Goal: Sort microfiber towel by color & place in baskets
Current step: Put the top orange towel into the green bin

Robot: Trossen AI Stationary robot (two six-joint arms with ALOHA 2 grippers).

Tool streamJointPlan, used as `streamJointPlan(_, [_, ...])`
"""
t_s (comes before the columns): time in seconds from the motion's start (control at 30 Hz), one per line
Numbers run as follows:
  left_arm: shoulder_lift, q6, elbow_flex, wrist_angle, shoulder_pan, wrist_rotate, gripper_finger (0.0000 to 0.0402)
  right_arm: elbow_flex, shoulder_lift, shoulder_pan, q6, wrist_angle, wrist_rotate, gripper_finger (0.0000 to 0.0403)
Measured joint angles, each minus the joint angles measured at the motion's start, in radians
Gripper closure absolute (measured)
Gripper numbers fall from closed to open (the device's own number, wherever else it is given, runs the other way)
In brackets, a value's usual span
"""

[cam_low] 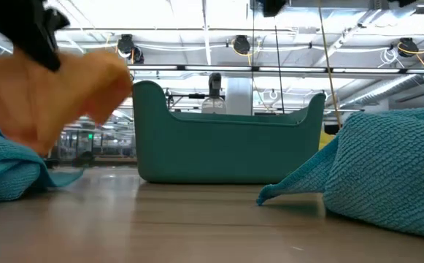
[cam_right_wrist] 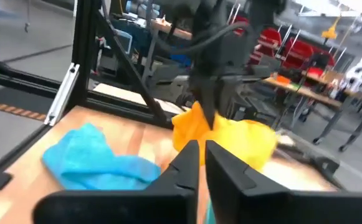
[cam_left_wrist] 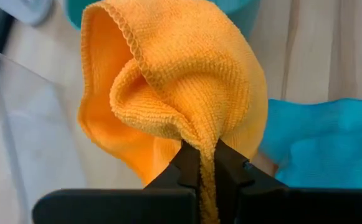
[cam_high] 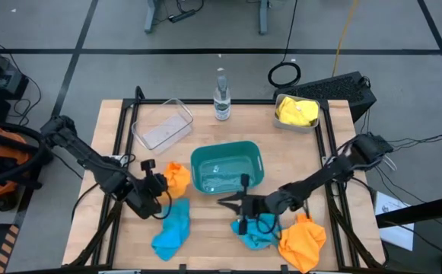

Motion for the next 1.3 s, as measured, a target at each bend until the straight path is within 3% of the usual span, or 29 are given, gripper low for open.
streamJointPlan(0.27, [-0.058, 0.007, 0.110, -0.030, -0.048, -0.087, 0.0382, 0.274, 0.175, -0.033, -0.119, -0.053, 0.009, 0.0286])
streamJointPlan(0.43, [-0.067, 0.010, 0.111, 0.019, -0.088, -0.165, 0.0382, 0.430, 0.277, -0.052, -0.194, -0.070, 0.086, 0.0223])
streamJointPlan(0.53, [-0.067, 0.068, 0.111, 0.096, -0.105, -0.205, 0.0382, 0.495, 0.324, -0.062, -0.232, -0.073, 0.134, 0.0187])
streamJointPlan(0.8, [-0.067, 0.336, 0.111, 0.321, -0.113, -0.183, 0.0382, 0.539, 0.352, -0.097, -0.218, -0.064, 0.153, 0.0111])
streamJointPlan(1.03, [-0.067, 0.515, 0.111, 0.357, -0.117, -0.183, 0.0382, 0.539, 0.352, -0.106, -0.184, -0.075, 0.033, 0.0099])
streamJointPlan(1.3, [-0.067, 0.608, 0.110, 0.411, -0.119, -0.099, 0.0382, 0.539, 0.352, -0.113, -0.173, -0.129, -0.036, 0.0151])
